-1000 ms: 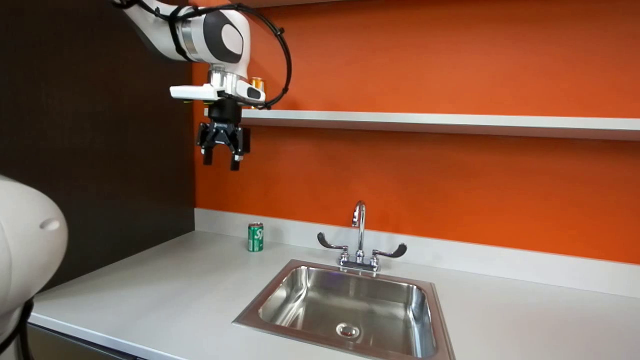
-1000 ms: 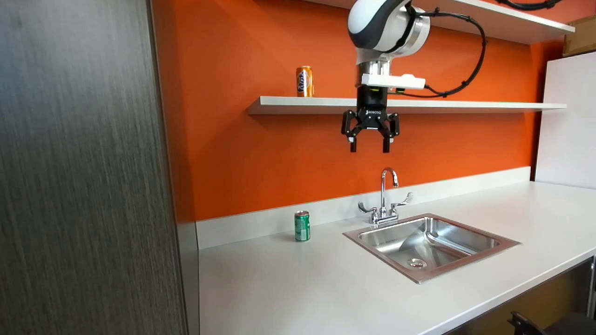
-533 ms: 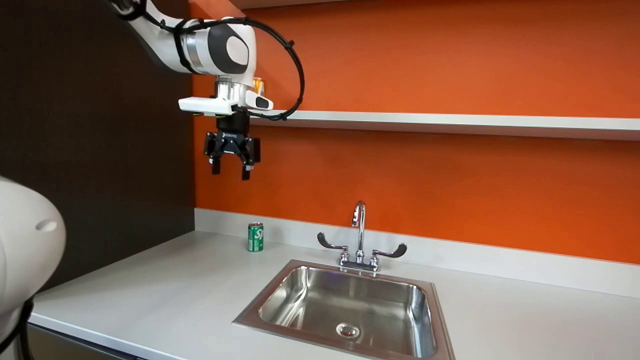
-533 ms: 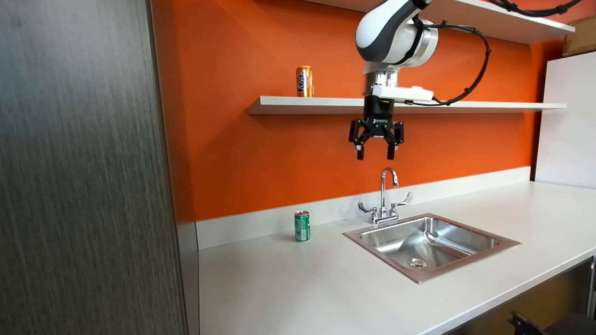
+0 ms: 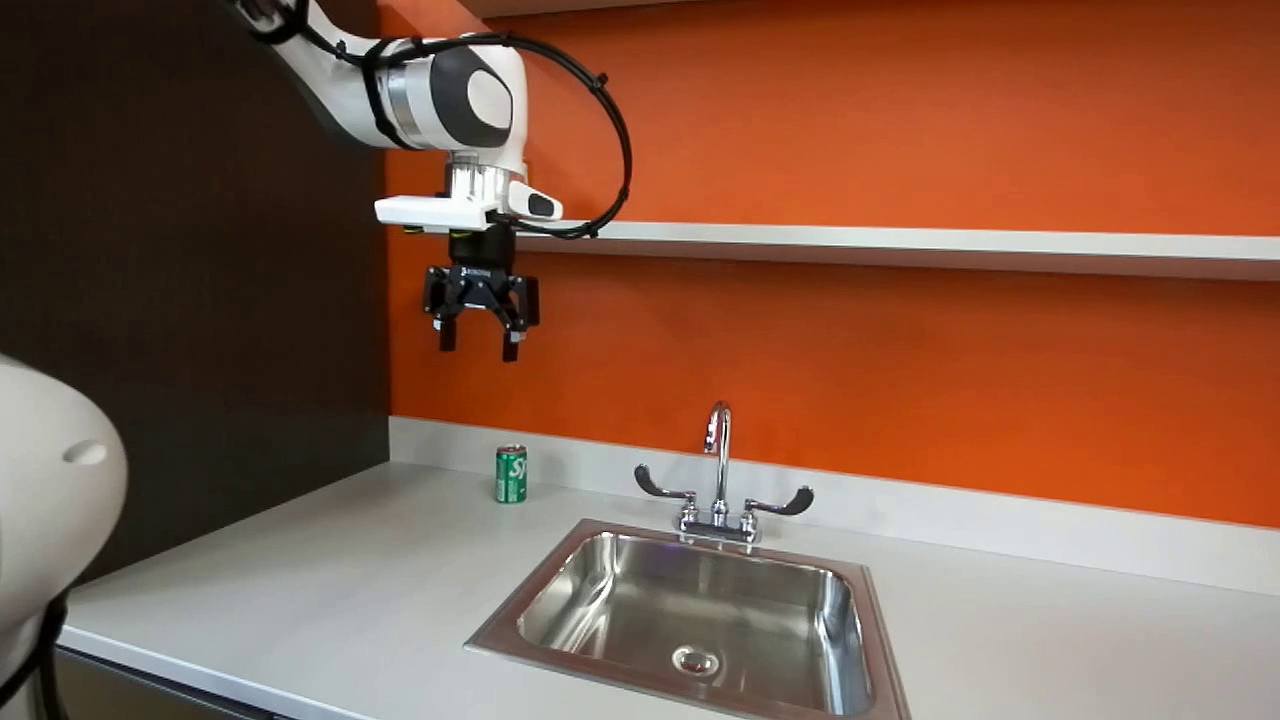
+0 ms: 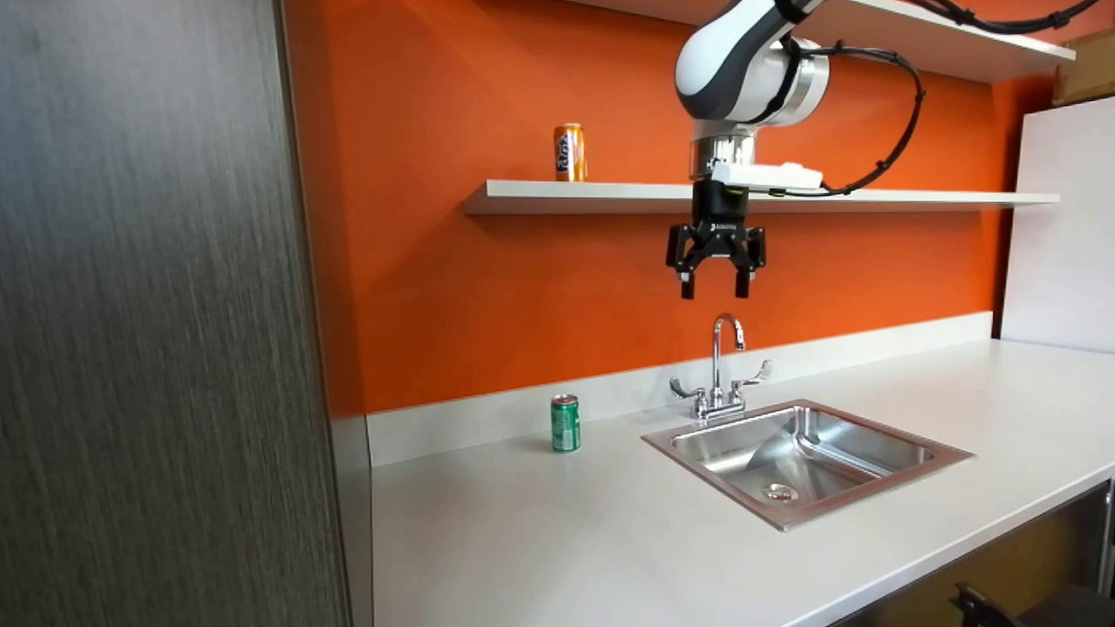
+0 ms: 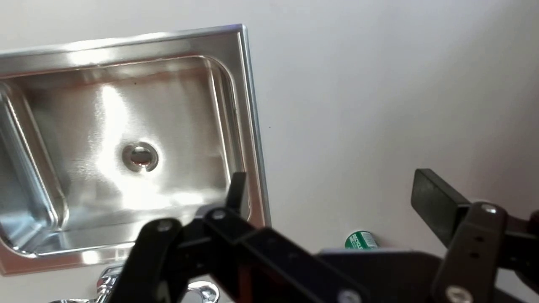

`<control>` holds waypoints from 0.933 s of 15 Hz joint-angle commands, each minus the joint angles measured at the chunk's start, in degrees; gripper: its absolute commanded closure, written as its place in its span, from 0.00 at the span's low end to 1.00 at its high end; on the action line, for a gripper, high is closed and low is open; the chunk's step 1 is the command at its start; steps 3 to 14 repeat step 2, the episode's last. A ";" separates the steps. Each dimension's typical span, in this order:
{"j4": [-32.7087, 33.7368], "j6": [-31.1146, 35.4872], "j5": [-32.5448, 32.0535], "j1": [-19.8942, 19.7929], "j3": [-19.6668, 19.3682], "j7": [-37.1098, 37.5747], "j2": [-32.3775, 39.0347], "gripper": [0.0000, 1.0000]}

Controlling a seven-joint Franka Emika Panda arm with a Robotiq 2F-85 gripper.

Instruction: Put the orange can on the bottom shelf

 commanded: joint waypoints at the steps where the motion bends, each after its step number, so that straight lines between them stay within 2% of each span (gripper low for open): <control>1: 0.11 -0.15 0.17 -0.68 0.61 -0.16 0.02 0.00; 14: 0.11 -0.15 0.17 -0.68 0.61 -0.16 0.02 0.00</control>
